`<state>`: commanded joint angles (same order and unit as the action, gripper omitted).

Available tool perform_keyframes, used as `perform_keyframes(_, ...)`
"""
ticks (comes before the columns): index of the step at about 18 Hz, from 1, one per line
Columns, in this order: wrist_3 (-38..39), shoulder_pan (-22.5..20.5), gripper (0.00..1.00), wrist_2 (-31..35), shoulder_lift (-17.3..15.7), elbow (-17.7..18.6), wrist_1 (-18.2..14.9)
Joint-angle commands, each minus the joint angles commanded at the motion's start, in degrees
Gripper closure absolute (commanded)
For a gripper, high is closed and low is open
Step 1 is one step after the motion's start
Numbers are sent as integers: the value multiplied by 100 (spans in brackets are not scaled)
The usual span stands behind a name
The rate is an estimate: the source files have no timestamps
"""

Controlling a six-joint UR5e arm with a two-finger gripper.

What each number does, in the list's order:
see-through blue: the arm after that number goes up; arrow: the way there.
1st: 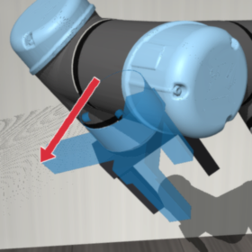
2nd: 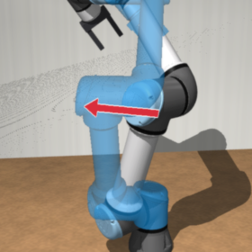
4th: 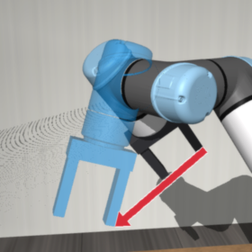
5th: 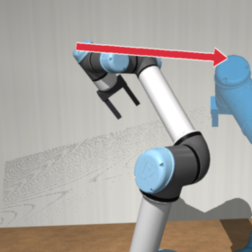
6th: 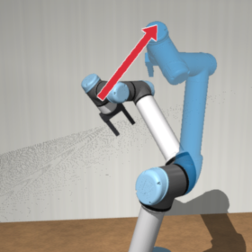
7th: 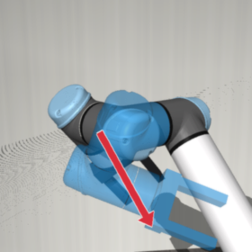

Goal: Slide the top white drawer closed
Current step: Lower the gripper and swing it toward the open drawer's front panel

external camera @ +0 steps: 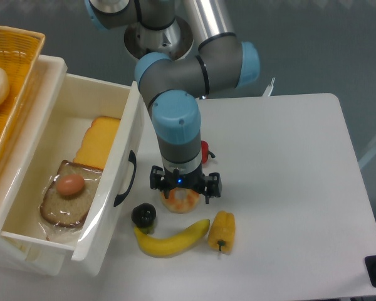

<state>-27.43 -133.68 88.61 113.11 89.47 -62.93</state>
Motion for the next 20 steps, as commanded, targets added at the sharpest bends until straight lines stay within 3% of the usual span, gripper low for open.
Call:
perform_keyframes(6, 44, -264, 0, -950, 70, 9, -395)
perform_keyframes(20, 36, -194, 0, -1083, 167, 70, -457)
